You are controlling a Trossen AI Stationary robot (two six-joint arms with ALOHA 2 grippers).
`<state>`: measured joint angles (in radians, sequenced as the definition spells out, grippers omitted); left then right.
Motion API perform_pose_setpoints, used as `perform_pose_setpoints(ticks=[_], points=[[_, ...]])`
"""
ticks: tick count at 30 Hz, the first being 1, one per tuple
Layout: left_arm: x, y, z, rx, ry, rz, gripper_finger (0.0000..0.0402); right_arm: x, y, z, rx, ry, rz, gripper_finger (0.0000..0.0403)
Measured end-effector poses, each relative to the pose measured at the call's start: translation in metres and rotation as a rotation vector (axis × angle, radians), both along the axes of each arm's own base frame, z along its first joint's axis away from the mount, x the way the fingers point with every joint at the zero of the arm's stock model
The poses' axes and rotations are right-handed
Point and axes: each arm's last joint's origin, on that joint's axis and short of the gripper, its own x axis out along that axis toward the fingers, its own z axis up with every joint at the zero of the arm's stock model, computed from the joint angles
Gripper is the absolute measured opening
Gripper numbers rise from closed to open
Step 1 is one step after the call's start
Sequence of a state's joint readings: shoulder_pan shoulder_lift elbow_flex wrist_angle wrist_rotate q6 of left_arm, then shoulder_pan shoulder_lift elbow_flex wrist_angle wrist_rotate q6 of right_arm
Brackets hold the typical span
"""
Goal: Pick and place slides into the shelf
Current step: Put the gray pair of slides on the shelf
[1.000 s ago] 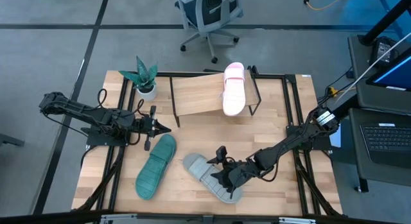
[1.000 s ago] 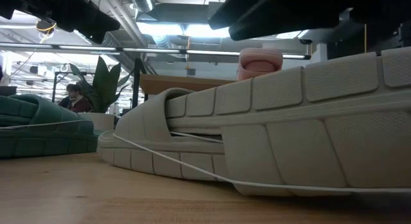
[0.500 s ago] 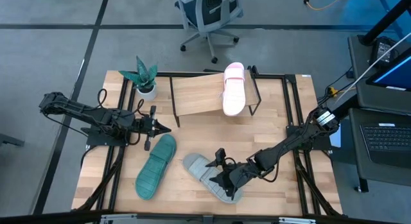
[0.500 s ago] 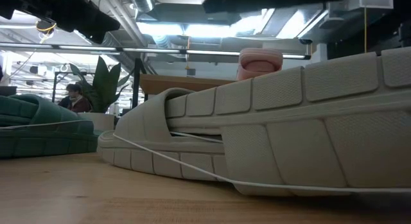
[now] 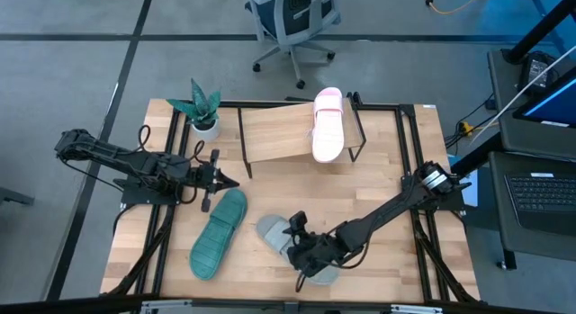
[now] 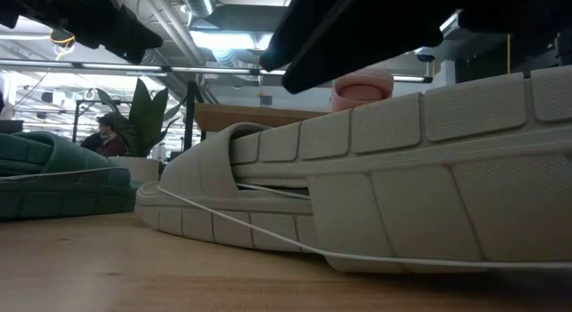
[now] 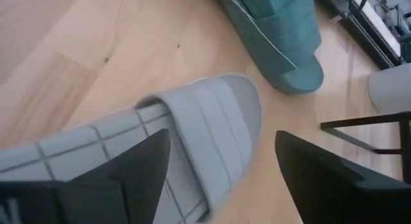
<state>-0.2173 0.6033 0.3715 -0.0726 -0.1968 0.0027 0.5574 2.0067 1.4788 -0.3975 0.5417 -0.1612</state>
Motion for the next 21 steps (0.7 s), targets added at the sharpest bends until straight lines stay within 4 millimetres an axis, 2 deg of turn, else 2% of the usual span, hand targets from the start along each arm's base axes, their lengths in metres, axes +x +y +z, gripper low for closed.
perform_pose_setpoints(ticks=[9,16,21], points=[[0.000,0.000,0.000,-0.002,0.004,-0.009,0.0000,-0.002,0.000,0.000,-0.007,0.013,0.000,0.0281],[0.000,0.000,0.000,-0.002,0.004,-0.009,0.0000,0.003,-0.003,-0.017,-0.013,0.061,-0.017,0.0281],[0.000,0.000,0.000,-0.002,0.003,-0.009,0.0000,0.007,-0.009,-0.018,-0.025,0.060,-0.022,0.0281]])
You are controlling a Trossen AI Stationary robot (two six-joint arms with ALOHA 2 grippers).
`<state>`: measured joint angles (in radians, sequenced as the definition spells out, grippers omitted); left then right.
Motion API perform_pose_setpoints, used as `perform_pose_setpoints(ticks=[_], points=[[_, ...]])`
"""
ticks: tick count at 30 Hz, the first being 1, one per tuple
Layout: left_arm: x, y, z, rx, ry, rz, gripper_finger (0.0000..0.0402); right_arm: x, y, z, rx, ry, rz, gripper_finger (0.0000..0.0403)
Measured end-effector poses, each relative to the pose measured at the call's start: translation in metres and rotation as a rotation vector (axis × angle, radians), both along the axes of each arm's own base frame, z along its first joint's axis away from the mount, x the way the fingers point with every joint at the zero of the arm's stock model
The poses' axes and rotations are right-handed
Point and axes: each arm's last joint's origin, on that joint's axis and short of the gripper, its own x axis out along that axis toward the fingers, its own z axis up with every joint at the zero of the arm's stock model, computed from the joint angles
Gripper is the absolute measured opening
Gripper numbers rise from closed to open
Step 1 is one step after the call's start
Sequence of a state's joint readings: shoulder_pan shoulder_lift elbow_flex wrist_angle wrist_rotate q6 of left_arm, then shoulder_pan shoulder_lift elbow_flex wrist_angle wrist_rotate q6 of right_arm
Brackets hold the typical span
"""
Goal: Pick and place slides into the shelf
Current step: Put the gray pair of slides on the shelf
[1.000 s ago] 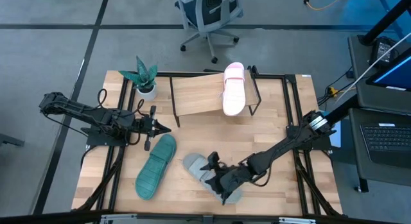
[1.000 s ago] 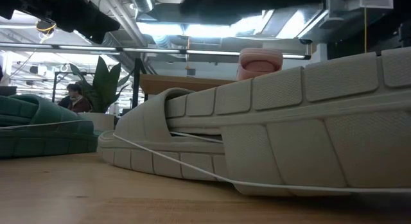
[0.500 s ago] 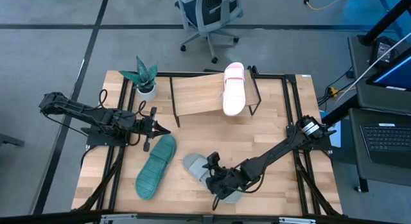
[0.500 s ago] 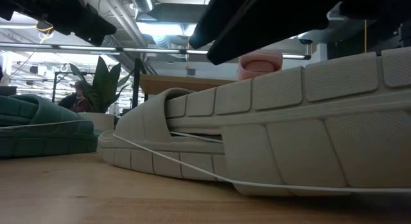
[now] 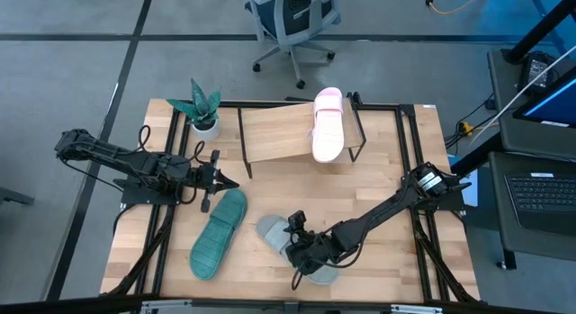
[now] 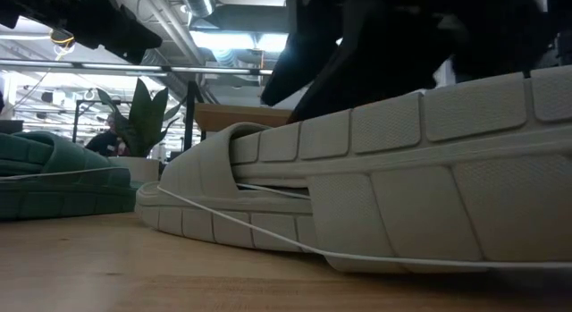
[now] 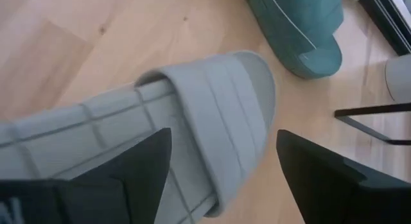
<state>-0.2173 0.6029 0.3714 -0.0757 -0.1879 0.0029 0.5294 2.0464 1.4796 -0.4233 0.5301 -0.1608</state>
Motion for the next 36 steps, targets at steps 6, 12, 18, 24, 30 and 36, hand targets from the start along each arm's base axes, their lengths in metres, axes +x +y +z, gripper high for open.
perform_pose_setpoints(ticks=[6,12,18,24,30,36], points=[[0.000,0.000,0.000,0.000,0.000,0.000,0.0000,0.005,-0.009,0.000,-0.001,0.001,-0.023,0.0281],[0.000,0.000,0.000,0.000,0.000,0.000,0.0000,0.005,-0.011,-0.001,-0.013,0.010,-0.019,0.0281],[0.000,0.000,0.000,0.000,0.000,0.000,0.0000,0.005,-0.011,-0.001,-0.013,0.016,-0.003,0.0281],[0.000,0.000,0.000,0.000,0.000,0.000,0.0000,0.005,-0.010,-0.001,0.015,0.029,0.017,0.0281],[0.000,0.000,0.000,0.000,0.000,0.000,0.0000,0.006,-0.011,-0.001,0.018,0.026,0.017,0.0281],[0.000,0.000,0.000,0.000,0.000,0.000,0.0000,0.012,-0.014,-0.014,0.005,0.043,0.008,0.0281]])
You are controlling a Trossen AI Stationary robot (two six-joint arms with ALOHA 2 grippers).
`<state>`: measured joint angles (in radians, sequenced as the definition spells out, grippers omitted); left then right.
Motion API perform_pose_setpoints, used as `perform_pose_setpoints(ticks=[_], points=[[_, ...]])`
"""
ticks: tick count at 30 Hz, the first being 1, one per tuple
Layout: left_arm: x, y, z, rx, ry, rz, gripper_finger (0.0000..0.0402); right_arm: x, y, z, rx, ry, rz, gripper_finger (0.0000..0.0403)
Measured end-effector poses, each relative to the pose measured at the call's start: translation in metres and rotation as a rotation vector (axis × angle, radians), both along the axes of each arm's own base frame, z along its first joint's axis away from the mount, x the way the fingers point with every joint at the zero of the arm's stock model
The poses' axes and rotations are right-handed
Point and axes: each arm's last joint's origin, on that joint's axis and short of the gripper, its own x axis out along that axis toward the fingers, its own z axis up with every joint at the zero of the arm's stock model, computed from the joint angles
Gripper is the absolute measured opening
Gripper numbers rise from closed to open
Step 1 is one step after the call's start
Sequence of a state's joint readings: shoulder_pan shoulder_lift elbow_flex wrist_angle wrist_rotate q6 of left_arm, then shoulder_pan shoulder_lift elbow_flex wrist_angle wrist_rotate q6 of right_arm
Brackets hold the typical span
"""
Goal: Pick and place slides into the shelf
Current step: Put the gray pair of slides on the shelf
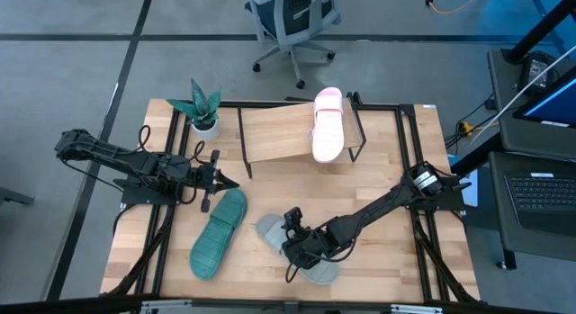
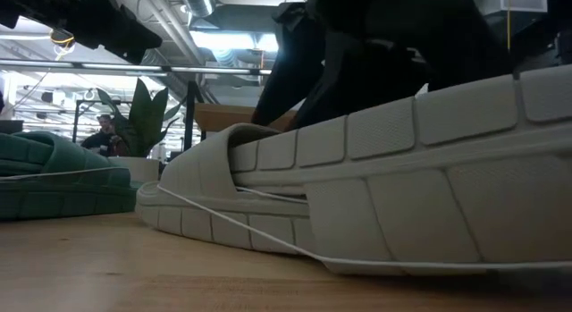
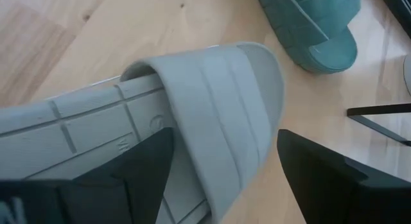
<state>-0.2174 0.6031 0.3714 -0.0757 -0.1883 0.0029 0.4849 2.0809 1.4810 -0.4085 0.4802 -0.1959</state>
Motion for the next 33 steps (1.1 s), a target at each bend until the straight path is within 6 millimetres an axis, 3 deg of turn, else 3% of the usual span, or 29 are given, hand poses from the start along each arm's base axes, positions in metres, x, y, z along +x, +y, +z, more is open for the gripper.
perform_pose_setpoints(ticks=[19,33], points=[[-0.0001,0.0000,-0.0001,0.000,0.001,0.000,0.0000,0.0033,-0.0003,-0.0064,-0.026,-0.037,-0.054,0.0273],[-0.0001,0.0000,-0.0001,0.000,0.001,0.000,0.0000,0.0033,0.0003,-0.0081,0.003,-0.023,-0.046,0.0138]])
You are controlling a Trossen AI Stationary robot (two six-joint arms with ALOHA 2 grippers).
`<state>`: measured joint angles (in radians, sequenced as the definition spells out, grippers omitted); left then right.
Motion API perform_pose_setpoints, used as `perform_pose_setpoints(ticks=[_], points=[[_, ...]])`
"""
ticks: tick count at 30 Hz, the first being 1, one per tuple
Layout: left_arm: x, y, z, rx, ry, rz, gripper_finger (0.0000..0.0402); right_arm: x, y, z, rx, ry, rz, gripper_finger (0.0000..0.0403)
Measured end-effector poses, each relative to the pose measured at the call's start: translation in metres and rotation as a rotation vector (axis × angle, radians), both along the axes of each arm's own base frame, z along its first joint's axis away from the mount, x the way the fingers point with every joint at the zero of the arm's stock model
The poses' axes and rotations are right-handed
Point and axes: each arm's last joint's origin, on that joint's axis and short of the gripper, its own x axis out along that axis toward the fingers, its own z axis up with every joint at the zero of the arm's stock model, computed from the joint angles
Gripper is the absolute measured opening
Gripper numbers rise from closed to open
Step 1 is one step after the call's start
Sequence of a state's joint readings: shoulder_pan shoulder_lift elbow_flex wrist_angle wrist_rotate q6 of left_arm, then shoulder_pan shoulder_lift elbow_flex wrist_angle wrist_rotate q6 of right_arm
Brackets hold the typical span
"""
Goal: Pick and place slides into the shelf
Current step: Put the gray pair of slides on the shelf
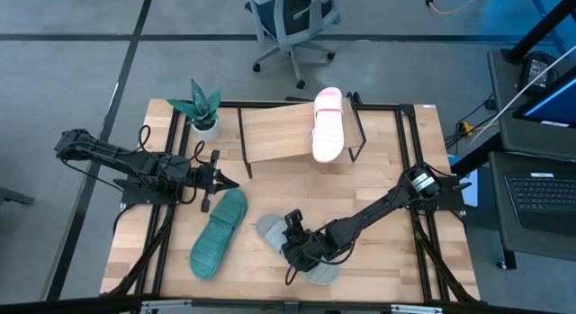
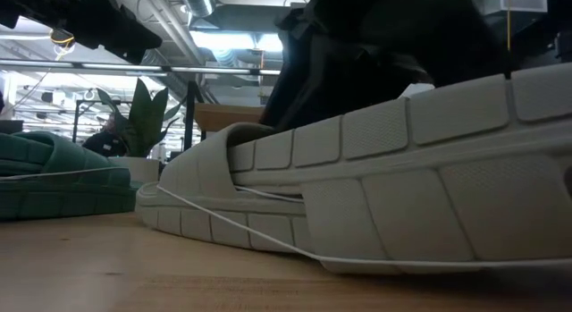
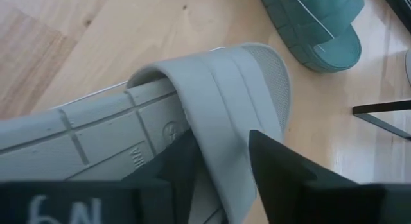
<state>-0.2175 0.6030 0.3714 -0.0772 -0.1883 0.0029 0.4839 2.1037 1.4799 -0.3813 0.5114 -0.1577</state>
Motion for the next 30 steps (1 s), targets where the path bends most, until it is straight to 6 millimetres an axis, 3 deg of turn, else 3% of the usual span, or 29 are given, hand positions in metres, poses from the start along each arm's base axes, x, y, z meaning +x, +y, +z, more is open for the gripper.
perform_pose_setpoints(ticks=[19,25,30], points=[[0.000,0.000,0.000,0.000,0.001,0.000,0.0000,0.000,-0.001,-0.001,0.036,0.022,0.022,0.0016],[0.000,0.000,0.000,0.000,0.001,0.000,0.0000,-0.001,0.000,0.001,0.054,0.036,0.037,0.0013],[0.000,0.000,0.000,0.000,0.001,0.000,0.0000,-0.006,-0.004,0.016,0.098,0.046,0.036,0.0012]])
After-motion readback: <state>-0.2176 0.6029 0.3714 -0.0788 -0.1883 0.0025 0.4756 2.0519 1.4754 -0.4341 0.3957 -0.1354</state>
